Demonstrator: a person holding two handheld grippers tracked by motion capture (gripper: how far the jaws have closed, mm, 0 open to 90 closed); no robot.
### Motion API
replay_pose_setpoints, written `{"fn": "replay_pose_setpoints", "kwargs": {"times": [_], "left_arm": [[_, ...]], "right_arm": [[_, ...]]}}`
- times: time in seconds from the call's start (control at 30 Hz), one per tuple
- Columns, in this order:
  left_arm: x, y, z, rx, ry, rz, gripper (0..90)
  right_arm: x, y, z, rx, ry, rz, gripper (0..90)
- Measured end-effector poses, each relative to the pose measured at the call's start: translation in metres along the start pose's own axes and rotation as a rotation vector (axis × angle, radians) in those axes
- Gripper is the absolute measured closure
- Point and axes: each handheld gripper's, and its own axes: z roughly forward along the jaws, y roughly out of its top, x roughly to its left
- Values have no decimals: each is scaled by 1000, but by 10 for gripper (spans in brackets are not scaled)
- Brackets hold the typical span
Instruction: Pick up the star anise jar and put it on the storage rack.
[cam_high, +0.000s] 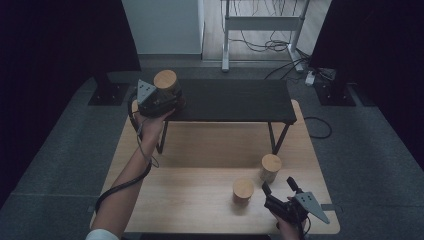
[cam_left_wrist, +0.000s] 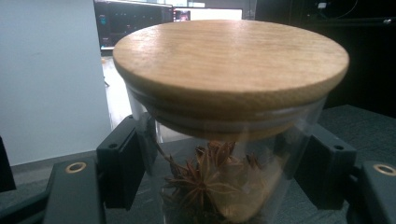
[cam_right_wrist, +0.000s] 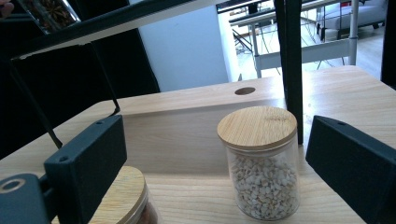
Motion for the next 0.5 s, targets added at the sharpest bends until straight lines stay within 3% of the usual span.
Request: {"fn": "replay_pose_setpoints", "kwargs": {"times": [0.5], "left_arm": [[-7, 4, 14, 29, 22, 13, 264]], "right_arm": [[0, 0, -1, -4, -4, 0, 54]]}}
